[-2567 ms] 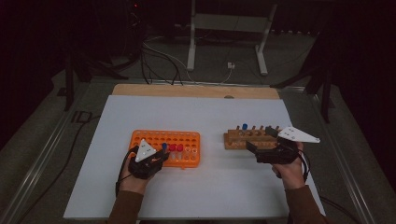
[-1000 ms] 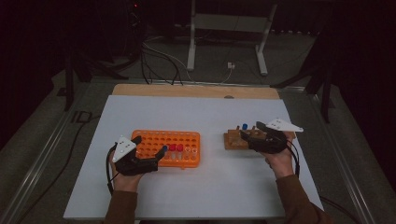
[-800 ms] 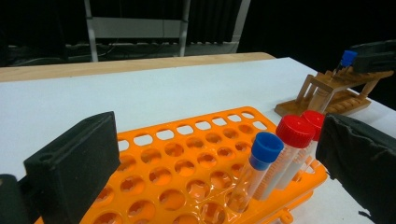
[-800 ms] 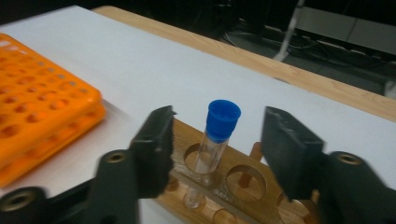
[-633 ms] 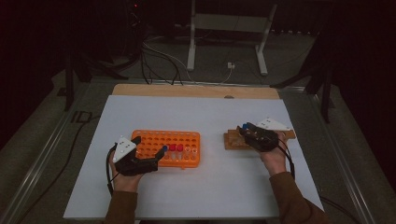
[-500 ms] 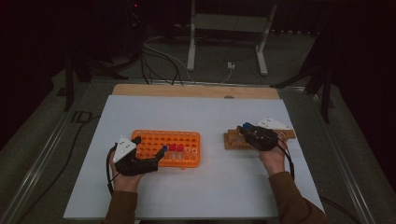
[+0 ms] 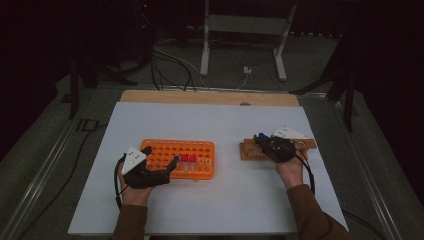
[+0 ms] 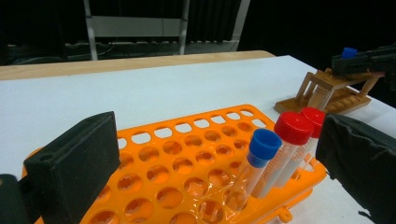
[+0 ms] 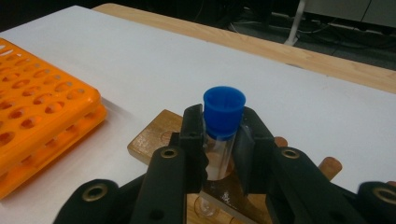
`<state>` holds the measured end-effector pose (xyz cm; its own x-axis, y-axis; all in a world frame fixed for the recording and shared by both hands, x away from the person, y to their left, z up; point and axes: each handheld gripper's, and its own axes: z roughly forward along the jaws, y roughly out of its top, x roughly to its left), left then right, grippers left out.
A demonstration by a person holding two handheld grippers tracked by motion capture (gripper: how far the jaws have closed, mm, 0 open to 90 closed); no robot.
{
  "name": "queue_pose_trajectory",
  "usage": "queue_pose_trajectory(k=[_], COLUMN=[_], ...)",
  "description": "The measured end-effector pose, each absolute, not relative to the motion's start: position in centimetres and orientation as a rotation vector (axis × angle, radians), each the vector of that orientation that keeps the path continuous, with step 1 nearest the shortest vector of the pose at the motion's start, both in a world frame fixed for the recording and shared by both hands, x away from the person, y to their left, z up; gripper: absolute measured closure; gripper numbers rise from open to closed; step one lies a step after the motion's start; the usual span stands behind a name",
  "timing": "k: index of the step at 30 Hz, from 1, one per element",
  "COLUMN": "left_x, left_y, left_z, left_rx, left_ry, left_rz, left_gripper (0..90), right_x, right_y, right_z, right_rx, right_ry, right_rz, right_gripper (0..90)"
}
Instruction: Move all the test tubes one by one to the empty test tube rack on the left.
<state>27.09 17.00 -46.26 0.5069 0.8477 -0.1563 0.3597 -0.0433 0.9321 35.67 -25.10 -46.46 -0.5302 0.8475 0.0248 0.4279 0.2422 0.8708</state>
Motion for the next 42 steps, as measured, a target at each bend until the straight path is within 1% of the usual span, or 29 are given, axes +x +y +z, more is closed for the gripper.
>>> queue_pose_trajectory(k=[7,29,42], left_x=[27.1,27.0,26.7], left_y=[17.0,16.8,16.3], left_z=[-46.3,-46.2,-45.7], left_rx=[1.633,1.638,1.641], left_ry=[1.052,1.047,1.03], left_rz=[0.543,0.548,0.569], left_gripper=[0.4,0.4,0.4], right_x=[35.3,34.4,33.0], right_y=[-25.0,-26.1,-26.3], right_z=[-46.0,-41.7,-40.5], right_rx=[1.154,1.148,1.12], right_ry=[2.051,1.965,1.972], right_rz=[1.235,1.352,1.44], right_gripper=[76.8,77.0,77.0])
